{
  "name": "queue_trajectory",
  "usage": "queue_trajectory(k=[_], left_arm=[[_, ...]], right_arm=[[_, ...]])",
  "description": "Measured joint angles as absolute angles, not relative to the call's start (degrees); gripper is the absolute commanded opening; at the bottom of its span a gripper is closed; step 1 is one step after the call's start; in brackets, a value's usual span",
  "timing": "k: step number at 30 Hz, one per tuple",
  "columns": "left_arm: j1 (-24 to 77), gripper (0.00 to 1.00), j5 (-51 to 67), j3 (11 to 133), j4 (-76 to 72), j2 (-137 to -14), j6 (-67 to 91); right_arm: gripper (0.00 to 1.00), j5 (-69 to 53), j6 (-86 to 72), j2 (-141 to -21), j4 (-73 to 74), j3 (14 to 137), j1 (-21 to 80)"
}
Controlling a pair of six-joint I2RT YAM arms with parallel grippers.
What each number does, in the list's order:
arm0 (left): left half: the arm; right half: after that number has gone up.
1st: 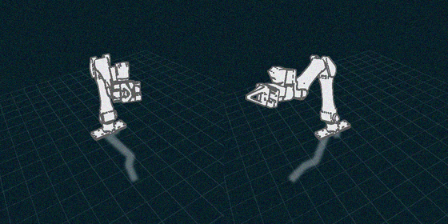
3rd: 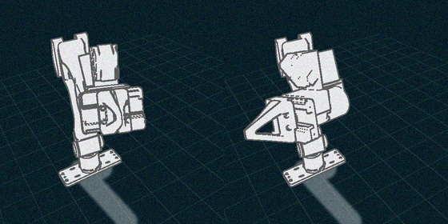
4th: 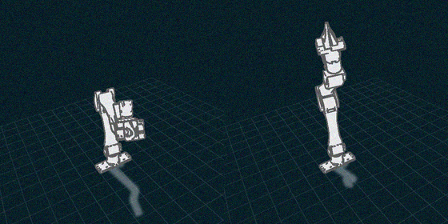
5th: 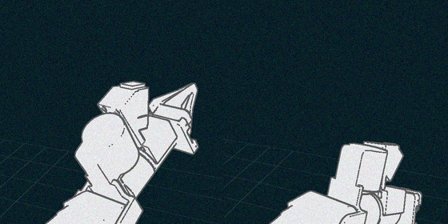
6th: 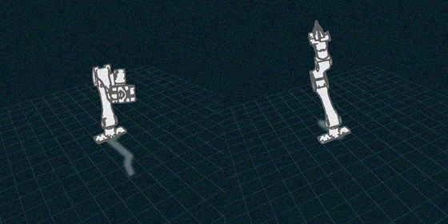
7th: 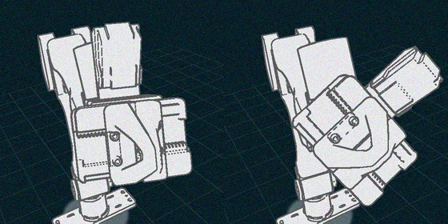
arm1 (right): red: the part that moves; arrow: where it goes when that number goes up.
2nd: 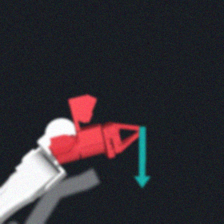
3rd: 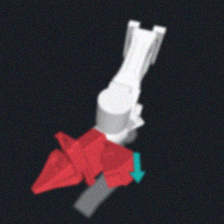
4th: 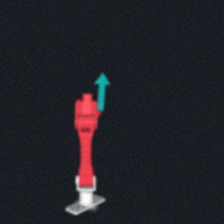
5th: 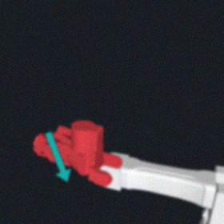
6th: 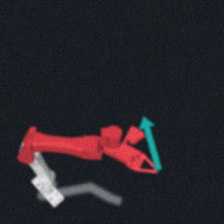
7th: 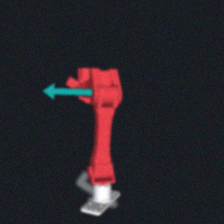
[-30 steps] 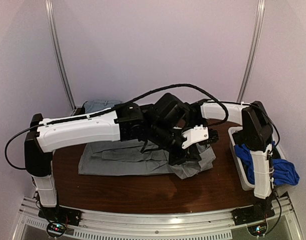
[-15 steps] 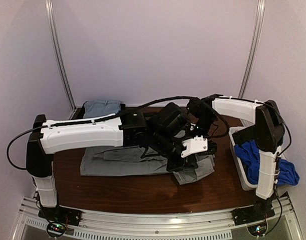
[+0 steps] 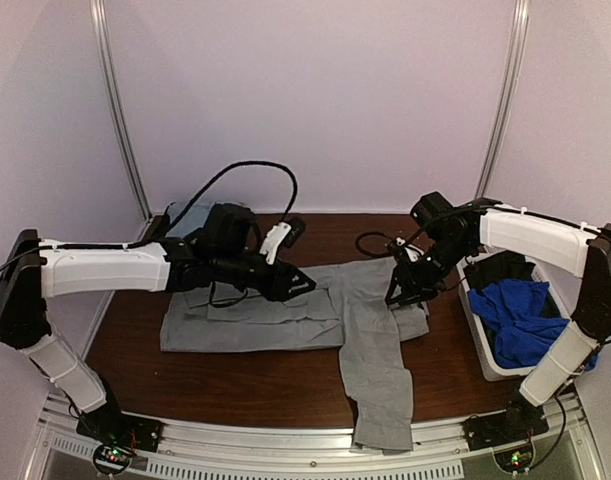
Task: Fold and stack the mixed laundry pile
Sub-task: Smooth out the rectangle-folded shirt at the center of the board.
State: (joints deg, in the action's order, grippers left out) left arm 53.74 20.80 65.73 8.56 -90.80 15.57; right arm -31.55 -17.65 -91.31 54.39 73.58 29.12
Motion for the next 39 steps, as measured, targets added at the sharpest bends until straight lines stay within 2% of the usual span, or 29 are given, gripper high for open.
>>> queue_trajectory(k=[3,8,16,27,39], left_arm=[[47.1,0.29,22.0,59.5,-3.3,-93.3,29.3],[46.6,0.29,25.0,56.4,-18.1,-104.4,46.4],[47.1,0.38,26.2,56.2,-34.8,-116.7,63.4],[47.1,0.4,24.1,65.2,-35.1,-124.0,69.8],[47.1,0.4,20.9,68.2,-28.4,-126.2,73.2]], right_arm=[[0.36,-31.7,-20.2,-91.2,51.7,71.9,29.2],[0.33,-31.3,-22.7,-94.1,46.1,73.8,29.3],[0.3,-31.6,-24.6,-104.6,38.9,77.9,29.3],[0.26,-33.1,-25.7,-108.2,34.9,78.4,29.4],[0.2,-36.5,-28.8,-111.7,29.0,78.7,30.2]])
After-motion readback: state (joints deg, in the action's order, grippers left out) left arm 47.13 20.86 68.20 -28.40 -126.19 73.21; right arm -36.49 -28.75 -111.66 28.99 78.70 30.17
